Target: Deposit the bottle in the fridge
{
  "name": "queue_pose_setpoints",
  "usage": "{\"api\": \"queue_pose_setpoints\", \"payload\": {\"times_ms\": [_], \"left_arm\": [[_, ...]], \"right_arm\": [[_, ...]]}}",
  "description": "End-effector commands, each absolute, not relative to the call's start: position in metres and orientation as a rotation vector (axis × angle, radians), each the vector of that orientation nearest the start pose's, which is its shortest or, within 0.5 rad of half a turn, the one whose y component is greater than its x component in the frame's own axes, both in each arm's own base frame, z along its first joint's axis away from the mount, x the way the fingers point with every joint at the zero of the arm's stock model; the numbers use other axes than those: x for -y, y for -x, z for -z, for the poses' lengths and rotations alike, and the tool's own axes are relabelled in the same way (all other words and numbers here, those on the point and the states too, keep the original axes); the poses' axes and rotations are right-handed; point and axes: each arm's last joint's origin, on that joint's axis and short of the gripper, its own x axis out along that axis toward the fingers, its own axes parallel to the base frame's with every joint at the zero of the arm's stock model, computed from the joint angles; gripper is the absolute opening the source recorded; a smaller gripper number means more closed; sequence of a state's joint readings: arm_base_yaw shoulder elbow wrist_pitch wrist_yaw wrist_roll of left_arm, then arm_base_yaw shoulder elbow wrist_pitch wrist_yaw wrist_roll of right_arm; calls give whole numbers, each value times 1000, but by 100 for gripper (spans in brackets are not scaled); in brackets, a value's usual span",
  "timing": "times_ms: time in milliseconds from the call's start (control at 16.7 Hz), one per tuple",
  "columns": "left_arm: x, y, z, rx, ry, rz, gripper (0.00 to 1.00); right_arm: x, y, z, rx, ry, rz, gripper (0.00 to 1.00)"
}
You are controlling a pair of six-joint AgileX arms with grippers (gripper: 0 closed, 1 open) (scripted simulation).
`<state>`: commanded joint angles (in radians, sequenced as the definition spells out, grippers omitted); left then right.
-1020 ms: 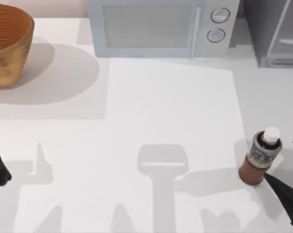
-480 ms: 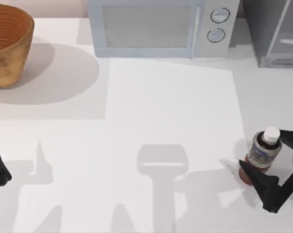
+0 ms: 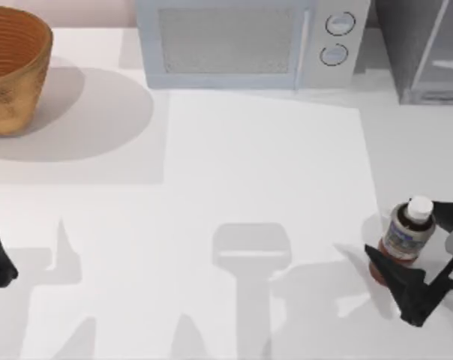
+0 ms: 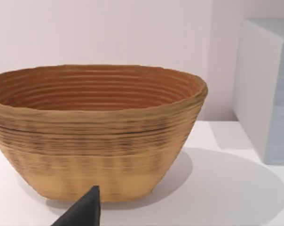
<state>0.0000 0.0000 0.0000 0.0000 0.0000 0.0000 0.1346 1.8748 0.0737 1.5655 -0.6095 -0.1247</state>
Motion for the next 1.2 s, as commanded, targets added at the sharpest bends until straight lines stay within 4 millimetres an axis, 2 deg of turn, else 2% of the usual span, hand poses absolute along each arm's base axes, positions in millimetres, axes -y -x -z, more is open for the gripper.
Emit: {"api": "queue_pose_setpoints", "payload": {"times_ms": [660, 1200], "left_arm": [[1, -106, -160, 0, 0, 0, 100], [1, -106, -160, 0, 0, 0, 100]], "right_arm": [[-44, -192, -77, -190, 75, -773, 3], [-44, -192, -77, -192, 73, -772, 1]]}}
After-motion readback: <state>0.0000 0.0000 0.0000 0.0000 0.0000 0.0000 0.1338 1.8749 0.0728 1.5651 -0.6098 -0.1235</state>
